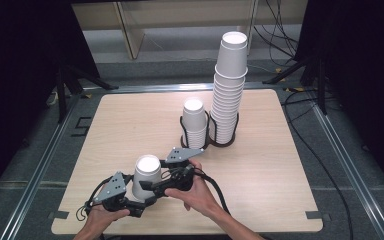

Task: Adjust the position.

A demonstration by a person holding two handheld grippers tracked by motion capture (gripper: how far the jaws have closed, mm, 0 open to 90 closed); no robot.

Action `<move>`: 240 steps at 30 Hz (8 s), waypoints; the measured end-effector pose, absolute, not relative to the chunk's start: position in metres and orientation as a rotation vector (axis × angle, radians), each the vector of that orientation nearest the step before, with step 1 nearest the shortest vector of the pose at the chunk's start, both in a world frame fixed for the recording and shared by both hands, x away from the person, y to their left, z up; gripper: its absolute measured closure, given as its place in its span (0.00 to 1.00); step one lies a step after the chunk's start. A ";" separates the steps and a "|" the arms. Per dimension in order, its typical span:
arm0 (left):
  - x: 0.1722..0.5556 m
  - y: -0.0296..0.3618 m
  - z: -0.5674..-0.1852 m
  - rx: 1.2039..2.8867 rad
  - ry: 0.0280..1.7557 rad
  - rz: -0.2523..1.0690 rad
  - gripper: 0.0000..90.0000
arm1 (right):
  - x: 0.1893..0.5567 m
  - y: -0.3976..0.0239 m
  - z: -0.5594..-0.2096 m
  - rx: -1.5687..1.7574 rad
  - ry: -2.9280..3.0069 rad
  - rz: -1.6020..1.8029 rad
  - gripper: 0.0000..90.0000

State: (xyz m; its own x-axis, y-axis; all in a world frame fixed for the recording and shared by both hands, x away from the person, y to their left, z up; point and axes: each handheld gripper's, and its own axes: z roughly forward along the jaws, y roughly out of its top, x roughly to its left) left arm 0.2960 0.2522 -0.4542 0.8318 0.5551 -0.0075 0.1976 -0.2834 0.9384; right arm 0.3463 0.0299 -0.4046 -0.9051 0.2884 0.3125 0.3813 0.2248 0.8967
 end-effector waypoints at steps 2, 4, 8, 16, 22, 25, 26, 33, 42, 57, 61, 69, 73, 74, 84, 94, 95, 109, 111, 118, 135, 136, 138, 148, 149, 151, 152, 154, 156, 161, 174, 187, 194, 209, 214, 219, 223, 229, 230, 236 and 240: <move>0.296 0.251 -0.455 1.878 0.553 0.387 0.14 | 0.348 0.028 -0.402 -0.623 -2.427 -1.806 0.17; 0.295 0.251 -0.455 1.919 0.540 0.393 0.14 | 0.348 0.024 -0.397 -0.607 -2.471 -1.772 0.17; 0.293 0.247 -0.457 1.941 0.527 0.385 0.15 | 0.349 0.017 -0.390 -0.557 -2.525 -1.746 0.17; 0.290 0.242 -0.458 1.997 0.486 0.390 0.15 | 0.347 0.016 -0.389 -0.526 -2.564 -1.643 0.17; 0.290 0.241 -0.459 2.010 0.469 0.386 0.14 | 0.347 0.022 -0.391 -0.457 -2.592 -1.609 0.18; 0.289 0.241 -0.459 2.008 0.461 0.382 0.14 | 0.348 0.024 -0.393 -0.435 -2.608 -1.593 0.23; 0.289 0.241 -0.459 2.006 0.464 0.382 0.13 | 0.348 0.024 -0.394 -0.430 -2.609 -1.591 0.23; 0.289 0.243 -0.457 1.928 0.461 0.379 0.07 | 0.348 0.018 -0.389 -0.482 -2.518 -1.626 0.26; 0.289 0.246 -0.452 1.799 0.450 0.372 0.05 | 0.353 0.006 -0.380 -0.536 -2.409 -1.712 0.27; 0.295 0.255 -0.452 1.739 0.573 0.329 0.16 | 0.366 -0.022 -0.370 -0.634 -2.378 -1.914 0.27; 0.295 0.256 -0.451 1.727 0.603 0.332 0.16 | 0.365 -0.019 -0.373 -0.644 -2.343 -1.931 0.27; 0.296 0.254 -0.450 1.711 0.627 0.330 0.13 | 0.363 -0.014 -0.378 -0.651 -2.252 -1.912 0.27; 0.298 0.251 -0.451 1.699 0.650 0.359 0.03 | 0.361 -0.012 -0.379 -0.661 -2.231 -1.907 0.27; 0.298 0.252 -0.450 1.705 0.654 0.371 0.00 | 0.363 -0.011 -0.380 -0.629 -2.247 -1.934 0.27; 0.295 0.251 -0.450 1.733 0.617 0.414 0.00 | 0.363 -0.005 -0.388 -0.613 -2.210 -1.908 0.27; 0.293 0.253 -0.448 1.703 0.575 0.397 0.03 | 0.362 0.000 -0.395 -0.620 -2.154 -1.895 0.27; 0.293 0.253 -0.448 1.703 0.578 0.395 0.04 | 0.362 0.000 -0.395 -0.630 -2.151 -1.887 0.27; 0.293 0.255 -0.447 1.690 0.564 0.388 0.10 | 0.365 -0.001 -0.398 -0.648 -2.110 -1.859 0.26; 0.293 0.256 -0.446 1.700 0.569 0.388 0.12 | 0.363 -0.002 -0.397 -0.674 -2.095 -1.835 0.26; 0.293 0.257 -0.446 1.747 0.542 0.396 0.14 | 0.367 -0.004 -0.395 -0.616 -2.183 -1.872 0.18; 0.289 0.248 -0.451 2.039 0.450 0.426 0.15 | 0.353 -0.011 -0.376 -0.303 -2.743 -1.523 0.19; 0.288 0.245 -0.453 2.004 0.474 0.404 0.15 | 0.350 -0.010 -0.377 -0.317 -2.749 -1.482 0.19; 0.288 0.246 -0.453 2.013 0.466 0.395 0.15 | 0.350 -0.008 -0.378 -0.261 -2.786 -1.458 0.19; 0.287 0.245 -0.452 2.011 0.448 0.396 0.15 | 0.347 -0.004 -0.386 -0.261 -2.784 -1.359 0.19; 0.287 0.245 -0.452 2.007 0.443 0.395 0.15 | 0.349 -0.003 -0.386 -0.210 -2.791 -1.378 0.19; 0.286 0.244 -0.452 1.993 0.444 0.387 0.15 | 0.350 -0.004 -0.387 -0.217 -2.783 -1.376 0.20; 0.286 0.244 -0.452 1.989 0.440 0.384 0.15 | 0.350 -0.004 -0.387 -0.222 -2.776 -1.372 0.20; 0.286 0.244 -0.452 1.988 0.433 0.379 0.15 | 0.350 -0.003 -0.390 -0.224 -2.757 -1.361 0.20; 0.286 0.244 -0.452 1.987 0.433 0.381 0.15 | 0.350 -0.002 -0.391 -0.224 -2.743 -1.356 0.21; 0.287 0.247 -0.451 1.993 0.420 0.375 0.14 | 0.353 -0.004 -0.391 -0.215 -2.717 -1.388 0.24; 0.289 0.249 -0.453 1.917 0.434 0.309 0.09 | 0.354 -0.010 -0.385 -0.185 -2.630 -1.464 0.28; 0.287 0.249 -0.449 1.952 0.390 0.358 0.15 | 0.357 -0.013 -0.387 -0.203 -2.608 -1.456 0.25; 0.285 0.247 -0.448 1.974 0.368 0.365 0.16 | 0.356 -0.008 -0.391 -0.187 -2.594 -1.411 0.23; 0.288 0.248 -0.452 1.849 0.444 0.300 0.07 | 0.359 -0.009 -0.390 -0.192 -2.550 -1.465 0.27; 0.290 0.254 -0.449 1.781 0.500 0.280 0.07 | 0.364 -0.018 -0.385 -0.251 -2.458 -1.553 0.27; 0.292 0.256 -0.448 1.742 0.528 0.270 0.16 | 0.370 -0.027 -0.381 -0.291 -2.380 -1.672 0.27; 0.291 0.254 -0.447 1.722 0.537 0.268 0.16 | 0.370 -0.026 -0.381 -0.299 -2.344 -1.681 0.27; 0.293 0.253 -0.447 1.683 0.545 0.284 0.06 | 0.370 -0.024 -0.384 -0.300 -2.279 -1.693 0.27; 0.292 0.254 -0.446 1.696 0.560 0.292 0.04 | 0.371 -0.024 -0.384 -0.292 -2.284 -1.706 0.27; 0.292 0.254 -0.445 1.689 0.536 0.304 0.00 | 0.370 -0.020 -0.388 -0.288 -2.255 -1.702 0.27; 0.291 0.252 -0.445 1.676 0.525 0.300 0.00 | 0.370 -0.017 -0.392 -0.280 -2.257 -1.697 0.27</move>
